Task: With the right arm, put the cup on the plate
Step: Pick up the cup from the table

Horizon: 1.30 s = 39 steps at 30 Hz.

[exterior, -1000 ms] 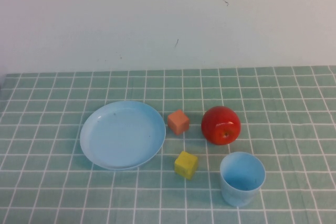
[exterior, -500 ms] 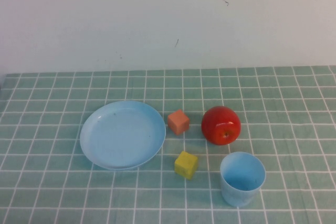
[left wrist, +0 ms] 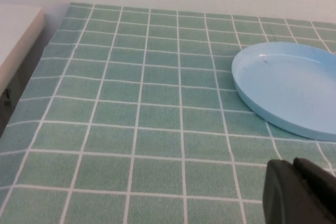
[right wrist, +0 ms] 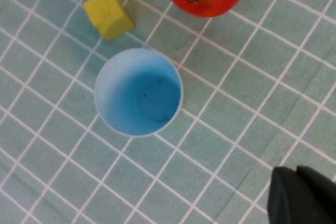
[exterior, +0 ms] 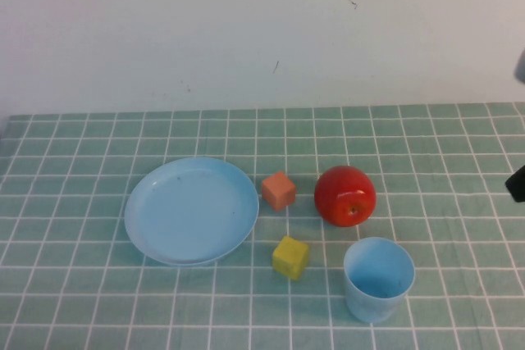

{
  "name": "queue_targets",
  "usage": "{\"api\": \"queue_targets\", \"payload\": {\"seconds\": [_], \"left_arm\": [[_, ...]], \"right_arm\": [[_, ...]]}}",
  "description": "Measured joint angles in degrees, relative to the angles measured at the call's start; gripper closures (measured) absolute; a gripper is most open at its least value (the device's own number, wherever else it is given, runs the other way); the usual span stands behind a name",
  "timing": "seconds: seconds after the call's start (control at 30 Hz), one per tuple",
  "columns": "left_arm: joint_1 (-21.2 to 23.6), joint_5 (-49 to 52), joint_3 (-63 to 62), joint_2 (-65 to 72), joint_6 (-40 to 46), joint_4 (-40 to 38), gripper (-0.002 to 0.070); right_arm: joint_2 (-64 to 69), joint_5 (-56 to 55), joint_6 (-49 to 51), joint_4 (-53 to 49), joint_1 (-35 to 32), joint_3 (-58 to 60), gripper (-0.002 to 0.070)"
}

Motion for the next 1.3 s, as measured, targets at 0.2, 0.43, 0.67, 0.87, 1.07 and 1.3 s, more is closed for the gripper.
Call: {"api": "queue_targets", "payload": {"seconds": [0.2, 0.43, 0.67, 0.87, 1.07, 1.3], "left_arm": [[0.0, 0.0, 0.0, 0.0, -0.1, 0.0, 0.0678], [0.0, 0.0, 0.0, 0.0, -0.1, 0.0, 0.0678], [0.0, 0.0, 0.0, 0.0, -0.1, 0.0, 0.0678], [0.0, 0.0, 0.0, 0.0, -0.1, 0.0, 0.0678], [0.0, 0.0, 0.0, 0.0, 0.0, 0.0, 0.0678], [0.0, 0.0, 0.0, 0.0, 0.0, 0.0, 0.0678]], "right_arm": [[5.3, 0.2, 3.6, -4.7, 9.2, -1.4, 0.0662], [11.6, -2.1, 4.0, -2.1, 12.5, -1.4, 0.0451], [18.8, -5.4, 4.1, -1.0, 12.6, -1.5, 0.0323], [24.7, -9.8, 3.4, -0.1, 12.7, -1.6, 0.0316], [29.0, -13.2, -1.9, 2.2, 12.7, -1.8, 0.0471], [29.2, -12.3, -2.1, 6.1, 12.7, -6.9, 0.0652]]}}
